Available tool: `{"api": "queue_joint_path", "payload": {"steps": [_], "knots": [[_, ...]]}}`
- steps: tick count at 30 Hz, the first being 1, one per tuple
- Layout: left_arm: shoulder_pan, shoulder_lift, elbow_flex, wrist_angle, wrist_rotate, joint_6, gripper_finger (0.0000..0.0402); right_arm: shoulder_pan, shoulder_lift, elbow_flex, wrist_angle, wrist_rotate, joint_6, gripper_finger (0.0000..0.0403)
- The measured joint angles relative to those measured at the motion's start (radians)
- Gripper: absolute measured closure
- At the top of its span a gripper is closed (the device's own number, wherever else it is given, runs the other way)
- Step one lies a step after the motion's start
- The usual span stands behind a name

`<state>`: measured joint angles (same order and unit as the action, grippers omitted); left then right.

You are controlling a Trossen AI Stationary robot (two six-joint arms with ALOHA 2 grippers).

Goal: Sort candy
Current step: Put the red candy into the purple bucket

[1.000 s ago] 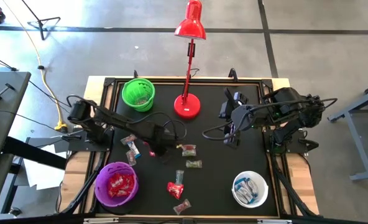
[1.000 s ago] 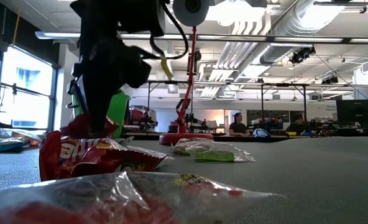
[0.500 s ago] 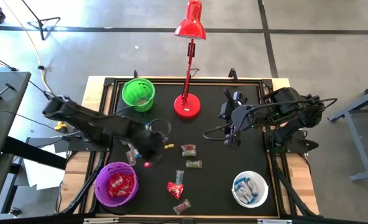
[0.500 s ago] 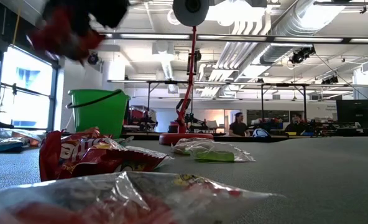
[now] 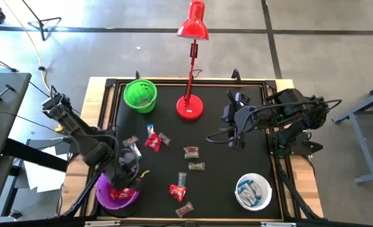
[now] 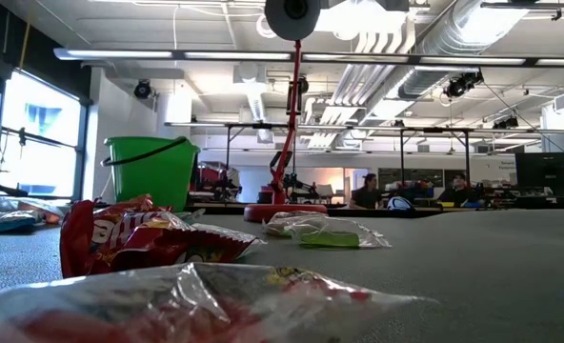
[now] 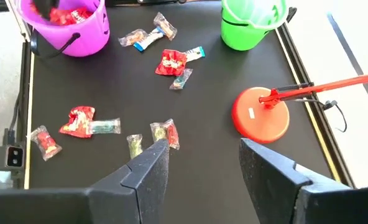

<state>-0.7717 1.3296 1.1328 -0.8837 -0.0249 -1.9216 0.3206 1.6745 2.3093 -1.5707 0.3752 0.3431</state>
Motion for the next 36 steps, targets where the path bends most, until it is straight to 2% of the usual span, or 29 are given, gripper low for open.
{"api": "queue_joint_path", "payload": {"steps": [3, 8, 17, 23, 31, 36], "knots": [[-0.056, 0.002, 0.000, -0.103, -0.081, -0.120, 0.0365, 0.000, 0.002, 0.000, 0.003, 0.001, -0.012, 0.0211], [-0.113, 0.005, 0.000, -0.202, -0.085, -0.220, 0.0365, 0.000, 0.009, 0.000, 0.001, 0.001, -0.012, 0.0211], [-0.136, 0.007, -0.007, -0.282, -0.082, -0.196, 0.0360, 0.000, 0.009, 0.000, 0.000, -0.001, -0.012, 0.0211], [-0.132, 0.007, -0.008, -0.277, -0.085, -0.074, 0.0322, 0.000, 0.009, 0.000, 0.000, -0.001, 0.011, 0.0211], [-0.132, 0.007, -0.008, -0.277, -0.199, 0.140, 0.0256, 0.000, 0.009, 0.000, 0.000, -0.001, 0.123, 0.0211], [-0.126, 0.007, -0.008, -0.280, -0.203, 0.208, 0.0233, 0.000, 0.009, 0.000, 0.000, -0.001, 0.177, 0.0211]]}}
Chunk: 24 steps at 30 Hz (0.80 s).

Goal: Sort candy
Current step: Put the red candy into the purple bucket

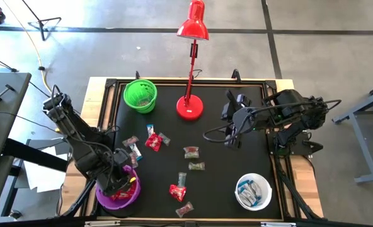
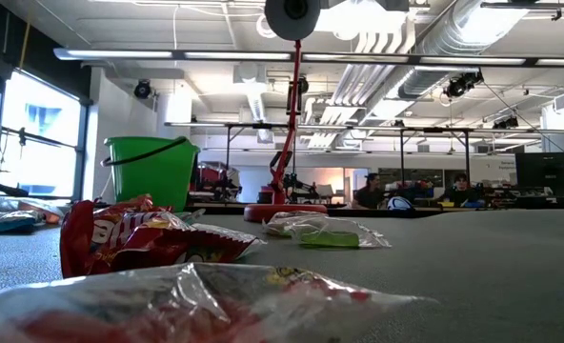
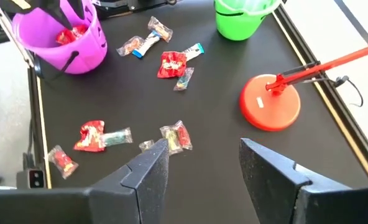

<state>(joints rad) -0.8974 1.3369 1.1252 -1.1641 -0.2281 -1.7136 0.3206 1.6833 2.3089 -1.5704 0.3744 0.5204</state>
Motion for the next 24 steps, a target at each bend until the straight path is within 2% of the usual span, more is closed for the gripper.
{"api": "queue_joint_path", "payload": {"steps": [5, 13, 18, 24], "knots": [[0.034, 0.000, 0.000, 0.009, -0.067, -0.024, 0.0240, 0.000, 0.000, 0.000, 0.000, 0.021, 0.032, 0.0211], [0.145, -0.002, 0.040, 0.005, -0.120, 0.169, 0.0269, 0.000, 0.000, 0.000, 0.000, 0.037, 0.071, 0.0211], [0.266, -0.003, 0.028, 0.000, -0.196, 0.299, 0.0282, 0.000, 0.000, 0.000, 0.000, 0.038, 0.075, 0.0211], [0.442, 0.000, -0.082, 0.004, -0.199, 0.464, 0.0281, 0.000, 0.000, 0.000, 0.000, 0.039, 0.085, 0.0211]]}}
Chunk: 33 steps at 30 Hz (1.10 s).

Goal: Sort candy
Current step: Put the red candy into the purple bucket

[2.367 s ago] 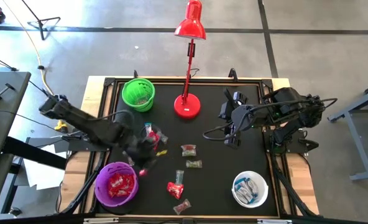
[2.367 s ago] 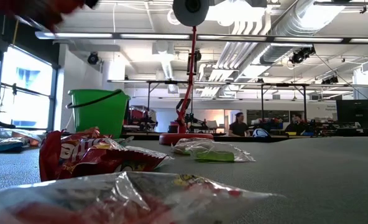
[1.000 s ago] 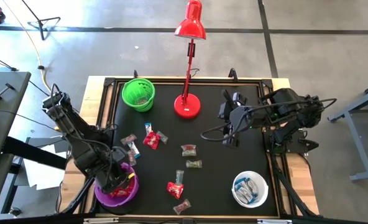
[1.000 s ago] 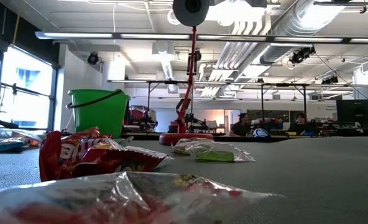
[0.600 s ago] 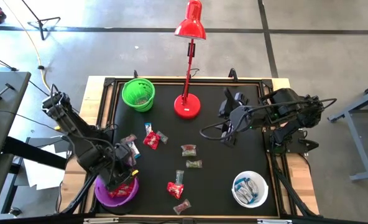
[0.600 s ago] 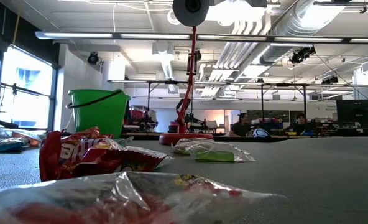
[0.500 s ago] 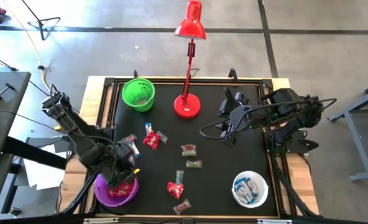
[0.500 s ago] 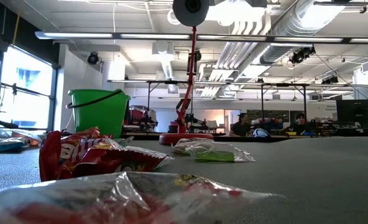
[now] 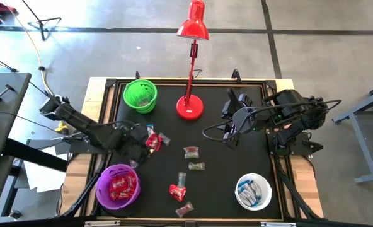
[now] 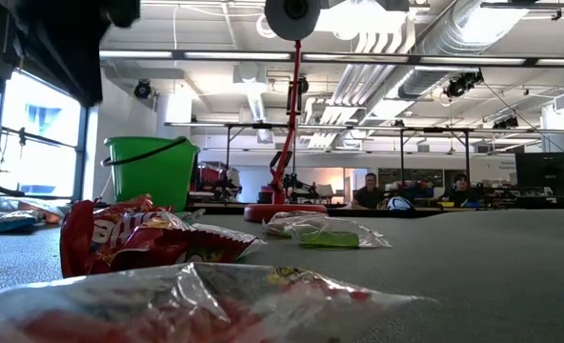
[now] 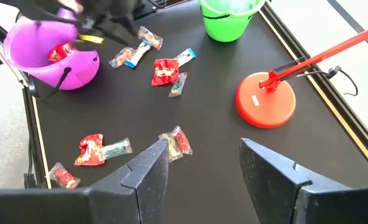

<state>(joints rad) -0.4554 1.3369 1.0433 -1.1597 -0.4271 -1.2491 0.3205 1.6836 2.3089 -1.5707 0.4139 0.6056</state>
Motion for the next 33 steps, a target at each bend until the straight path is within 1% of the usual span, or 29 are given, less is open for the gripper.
{"api": "queue_joint_path", "payload": {"steps": [3, 6, 9, 11, 13, 15, 20, 23, 29, 33], "knots": [[0.083, 0.000, -0.058, 0.007, 0.003, 0.030, 0.0274, 0.000, 0.000, 0.000, 0.000, 0.000, 0.000, 0.0211], [0.160, 0.000, -0.120, 0.046, 0.035, 0.046, 0.0265, 0.000, 0.000, 0.000, 0.000, 0.000, 0.000, 0.0211], [0.221, 0.000, -0.196, 0.178, 0.109, 0.134, 0.0259, 0.000, 0.000, 0.000, 0.000, 0.000, 0.000, 0.0211], [0.251, 0.000, -0.255, 0.298, 0.158, 0.207, 0.0255, 0.000, 0.000, 0.000, 0.000, 0.000, 0.000, 0.0211], [0.276, 0.000, -0.309, 0.422, 0.182, 0.247, 0.0252, 0.000, 0.000, 0.000, 0.000, 0.000, 0.000, 0.0211], [0.298, 0.000, -0.348, 0.496, 0.187, 0.258, 0.0249, 0.000, 0.000, 0.000, 0.000, 0.000, 0.007, 0.0211], [0.349, 0.000, -0.385, 0.508, 0.154, 0.278, 0.0247, 0.000, 0.000, 0.000, 0.000, -0.001, 0.025, 0.0211], [0.375, 0.000, -0.399, 0.523, 0.161, 0.295, 0.0247, 0.000, 0.000, 0.000, 0.001, -0.001, 0.034, 0.0211], [0.412, 0.000, -0.430, 0.586, 0.224, 0.336, 0.0247, 0.000, 0.000, 0.000, 0.001, -0.001, 0.053, 0.0211], [0.430, 0.000, -0.439, 0.589, 0.276, 0.320, 0.0247, 0.000, 0.000, 0.000, 0.001, 0.004, 0.069, 0.0211]]}}
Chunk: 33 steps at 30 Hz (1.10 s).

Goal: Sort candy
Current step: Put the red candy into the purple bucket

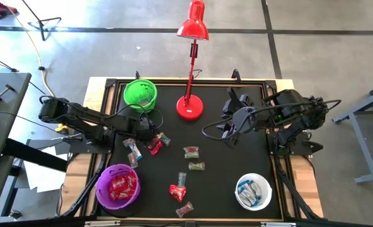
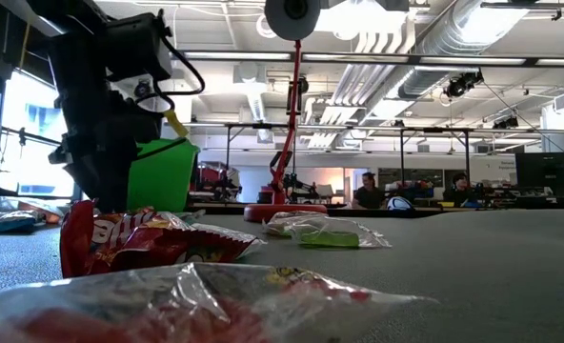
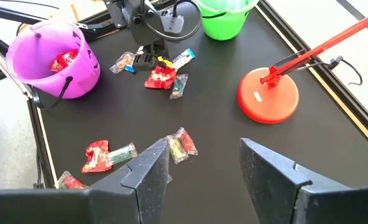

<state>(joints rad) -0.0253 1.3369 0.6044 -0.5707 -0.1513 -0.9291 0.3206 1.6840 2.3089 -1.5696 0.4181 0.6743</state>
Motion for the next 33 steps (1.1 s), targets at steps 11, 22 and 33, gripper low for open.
{"api": "queue_joint_path", "payload": {"steps": [11, 22, 33], "knots": [[-0.001, 0.000, 0.000, 0.062, 0.125, -0.002, 0.0247, 0.000, 0.000, 0.000, 0.003, 0.001, 0.007, 0.0211], [-0.033, 0.000, 0.000, 0.060, 0.168, 0.023, 0.0247, 0.000, 0.000, 0.000, 0.003, 0.002, 0.010, 0.0211], [-0.096, 0.102, 0.006, 0.069, 0.158, 0.014, 0.0247, 0.000, 0.000, 0.000, 0.003, 0.003, 0.006, 0.0211]]}}
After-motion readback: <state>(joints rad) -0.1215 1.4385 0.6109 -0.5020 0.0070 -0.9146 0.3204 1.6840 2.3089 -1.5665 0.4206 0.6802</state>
